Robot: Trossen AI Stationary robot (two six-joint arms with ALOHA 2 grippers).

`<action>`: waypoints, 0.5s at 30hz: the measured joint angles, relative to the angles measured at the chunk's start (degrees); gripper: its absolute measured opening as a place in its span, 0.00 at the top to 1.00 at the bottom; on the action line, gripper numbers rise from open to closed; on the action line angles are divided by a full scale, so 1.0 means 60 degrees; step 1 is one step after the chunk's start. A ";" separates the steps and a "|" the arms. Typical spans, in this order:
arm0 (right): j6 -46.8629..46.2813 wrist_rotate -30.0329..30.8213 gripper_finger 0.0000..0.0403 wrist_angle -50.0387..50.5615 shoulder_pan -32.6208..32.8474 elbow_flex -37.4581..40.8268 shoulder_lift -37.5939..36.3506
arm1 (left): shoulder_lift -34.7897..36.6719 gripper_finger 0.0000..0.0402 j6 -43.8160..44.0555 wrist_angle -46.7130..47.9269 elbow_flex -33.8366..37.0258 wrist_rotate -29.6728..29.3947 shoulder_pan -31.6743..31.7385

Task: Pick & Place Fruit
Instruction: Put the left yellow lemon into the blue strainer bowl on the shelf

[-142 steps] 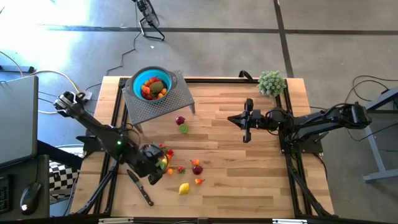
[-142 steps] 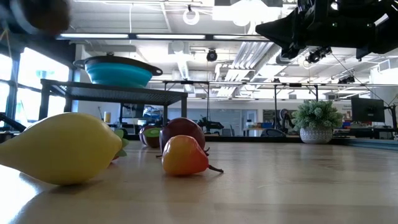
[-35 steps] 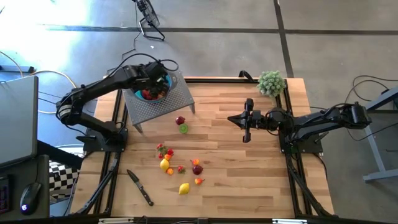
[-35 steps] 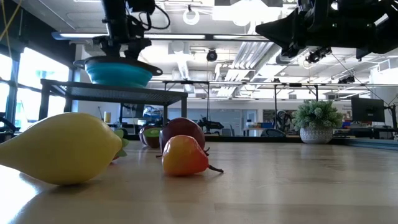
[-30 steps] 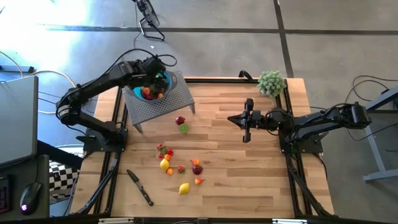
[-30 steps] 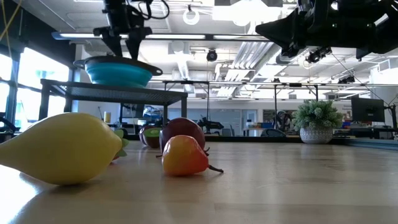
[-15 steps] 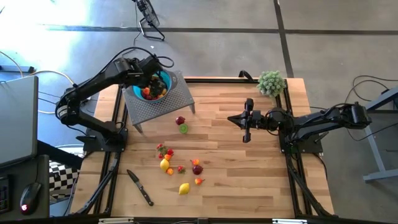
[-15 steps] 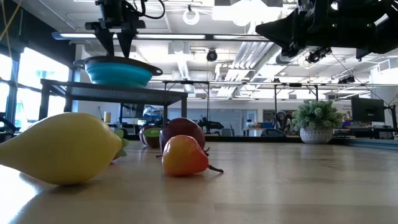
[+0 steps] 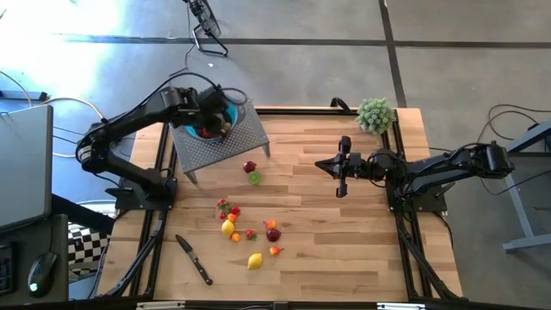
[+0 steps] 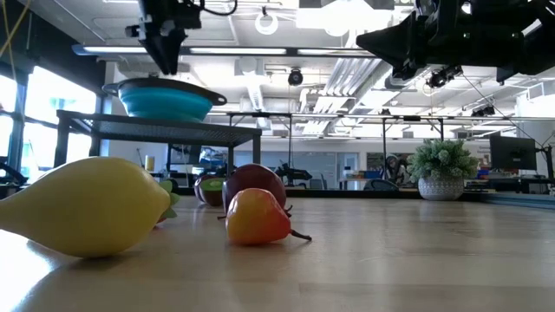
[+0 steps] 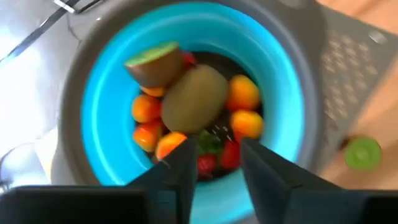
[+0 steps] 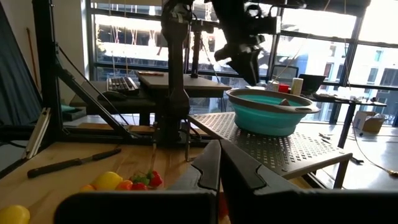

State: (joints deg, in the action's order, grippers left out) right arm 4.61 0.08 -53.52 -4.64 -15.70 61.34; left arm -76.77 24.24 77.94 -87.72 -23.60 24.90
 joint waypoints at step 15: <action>-0.0015 0.0000 0.99 0.0000 0.0004 0.0000 0.0000 | 0.0932 0.97 0.4095 0.1071 0.0000 0.0926 -0.4906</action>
State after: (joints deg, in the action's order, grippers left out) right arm 4.52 0.08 -53.52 -4.62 -15.70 61.34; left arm -71.18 48.81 84.37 -87.72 -18.04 -4.54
